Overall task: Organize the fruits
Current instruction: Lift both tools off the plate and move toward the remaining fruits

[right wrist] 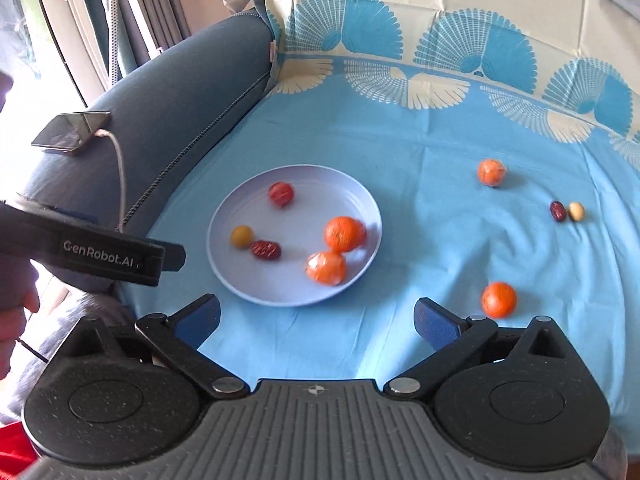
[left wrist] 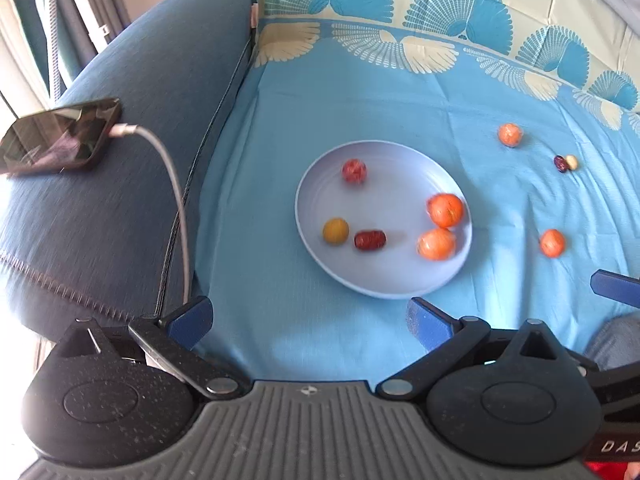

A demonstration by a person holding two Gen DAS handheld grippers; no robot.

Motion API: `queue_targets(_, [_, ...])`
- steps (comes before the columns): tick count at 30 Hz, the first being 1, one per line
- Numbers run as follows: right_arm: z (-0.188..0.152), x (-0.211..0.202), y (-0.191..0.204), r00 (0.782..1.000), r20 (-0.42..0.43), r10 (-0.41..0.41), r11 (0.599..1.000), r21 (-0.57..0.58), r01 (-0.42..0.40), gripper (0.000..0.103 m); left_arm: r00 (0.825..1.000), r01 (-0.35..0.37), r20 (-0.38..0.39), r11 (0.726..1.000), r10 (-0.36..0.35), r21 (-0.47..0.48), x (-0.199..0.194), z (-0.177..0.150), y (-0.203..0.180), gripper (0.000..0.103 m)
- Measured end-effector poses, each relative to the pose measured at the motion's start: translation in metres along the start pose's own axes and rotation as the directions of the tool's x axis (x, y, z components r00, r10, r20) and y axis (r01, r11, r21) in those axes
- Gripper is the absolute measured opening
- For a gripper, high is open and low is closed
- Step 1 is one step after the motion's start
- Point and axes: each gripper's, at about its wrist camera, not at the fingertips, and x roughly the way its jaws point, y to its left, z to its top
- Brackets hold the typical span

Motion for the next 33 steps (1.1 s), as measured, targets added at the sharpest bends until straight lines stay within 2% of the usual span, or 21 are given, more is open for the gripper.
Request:
queue_targets(8, [-0.013, -0.05, 0.011, 0.992, 0.107, -0.068, 0.998, -0.01, 0.07, 0.102, 0.994, 0.0, 0.113, 1.0, 0.0, 0.003, -0.056, -0.024, -0.005, 0.103])
queue_targets(19, [-0.032, -0.088, 0.027, 0.97, 0.21, -0.124, 0.984, -0.099, 0.147, 0.102, 0.987, 0.017, 0.159, 1.0, -0.017, 0.001, -0.079, -0.04, -0.017, 0.103])
queue_targets(24, [-0.038, -0.098, 0.029, 0.968, 0.232, -0.093, 0.986, -0.117, 0.123, 0.102, 0.977, -0.009, 0.212, 1.0, 0.005, 0.016, -0.09, -0.046, -0.022, 0.103])
queue_targets(28, [-0.04, -0.099, 0.029, 0.965, 0.227, -0.131, 0.982, -0.106, 0.158, 0.102, 0.97, -0.021, 0.241, 0.999, 0.012, 0.035, -0.096, -0.048, -0.024, 0.103])
queue_targets(33, [-0.041, -0.101, 0.022, 0.963, 0.227, -0.144, 0.984, -0.071, 0.163, 0.102, 0.961, -0.064, 0.274, 0.996, 0.045, 0.06, -0.1, -0.049, -0.027, 0.103])
